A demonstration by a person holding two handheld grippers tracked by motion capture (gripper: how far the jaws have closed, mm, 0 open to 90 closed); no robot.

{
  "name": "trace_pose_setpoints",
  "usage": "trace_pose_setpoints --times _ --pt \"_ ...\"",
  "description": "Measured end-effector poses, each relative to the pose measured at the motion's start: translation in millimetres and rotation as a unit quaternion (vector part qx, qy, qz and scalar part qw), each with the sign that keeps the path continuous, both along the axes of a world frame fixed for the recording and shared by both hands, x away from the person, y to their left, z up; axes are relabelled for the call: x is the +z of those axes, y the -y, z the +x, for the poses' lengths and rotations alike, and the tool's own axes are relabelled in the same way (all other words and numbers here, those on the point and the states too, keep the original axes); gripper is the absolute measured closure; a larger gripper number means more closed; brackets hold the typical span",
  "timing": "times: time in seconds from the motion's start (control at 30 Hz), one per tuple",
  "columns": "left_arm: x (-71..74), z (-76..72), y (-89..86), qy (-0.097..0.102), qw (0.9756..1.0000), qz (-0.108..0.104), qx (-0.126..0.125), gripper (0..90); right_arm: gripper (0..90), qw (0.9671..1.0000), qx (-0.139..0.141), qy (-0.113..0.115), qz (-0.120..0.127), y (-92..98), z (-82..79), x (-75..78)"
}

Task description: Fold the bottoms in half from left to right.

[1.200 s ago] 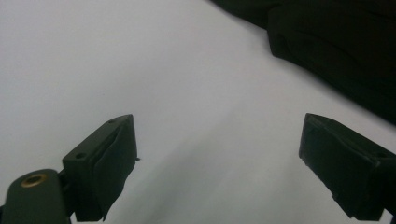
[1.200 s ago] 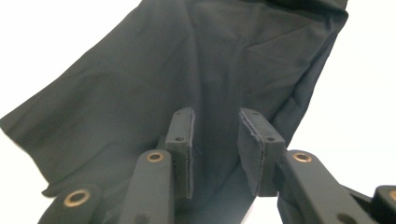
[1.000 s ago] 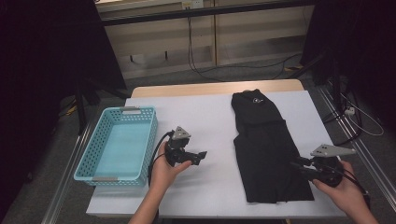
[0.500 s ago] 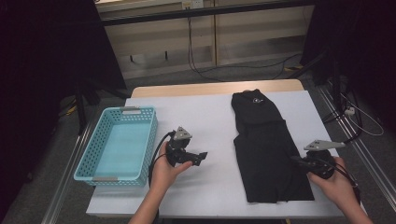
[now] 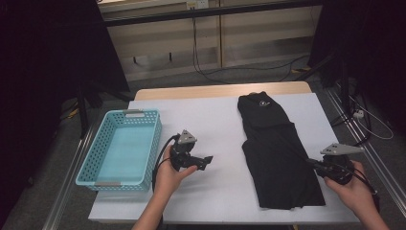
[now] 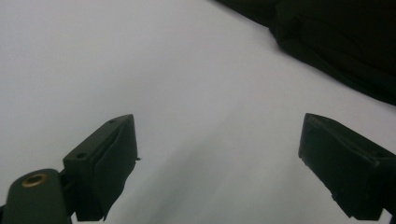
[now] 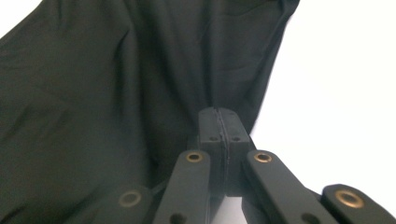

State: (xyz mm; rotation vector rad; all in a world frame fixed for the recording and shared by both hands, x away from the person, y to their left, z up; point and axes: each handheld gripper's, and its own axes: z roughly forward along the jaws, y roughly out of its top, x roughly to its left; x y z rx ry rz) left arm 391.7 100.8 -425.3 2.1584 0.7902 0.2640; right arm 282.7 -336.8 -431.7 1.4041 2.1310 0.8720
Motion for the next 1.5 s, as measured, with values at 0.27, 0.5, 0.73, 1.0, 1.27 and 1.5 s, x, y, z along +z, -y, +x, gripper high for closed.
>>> trace_pose_setpoints --times 0.27,0.5,0.73,1.0,1.27,1.5 --pt "-0.1 0.8 -1.6 0.000 1.0000 0.001 0.003 11.3 67.0 0.9998 0.012 0.012 -0.012 -6.4 4.4 0.0" --pt "-0.1 0.3 -3.5 -0.002 1.0000 0.001 0.003 10.8 47.9 0.9991 0.014 0.040 0.004 -24.9 34.0 9.1" --pt "-2.1 0.0 -9.1 -0.005 0.9999 0.001 0.010 9.9 35.0 0.9985 0.038 0.039 -0.002 -57.2 76.5 3.4" --pt "-4.3 -1.4 -14.1 -0.010 0.9999 0.004 0.012 10.0 44.5 0.9982 0.046 0.037 -0.011 -83.9 117.3 -1.8" --pt "-4.1 -2.5 -15.3 -0.010 0.9999 0.001 0.014 10.0 46.6 0.9982 0.036 0.045 -0.017 -106.1 150.0 -9.5" --pt "-6.4 -1.4 -16.5 -0.014 0.9998 -0.005 0.016 10.1 56.8 0.9986 0.027 0.035 -0.029 -117.5 168.3 -22.0"
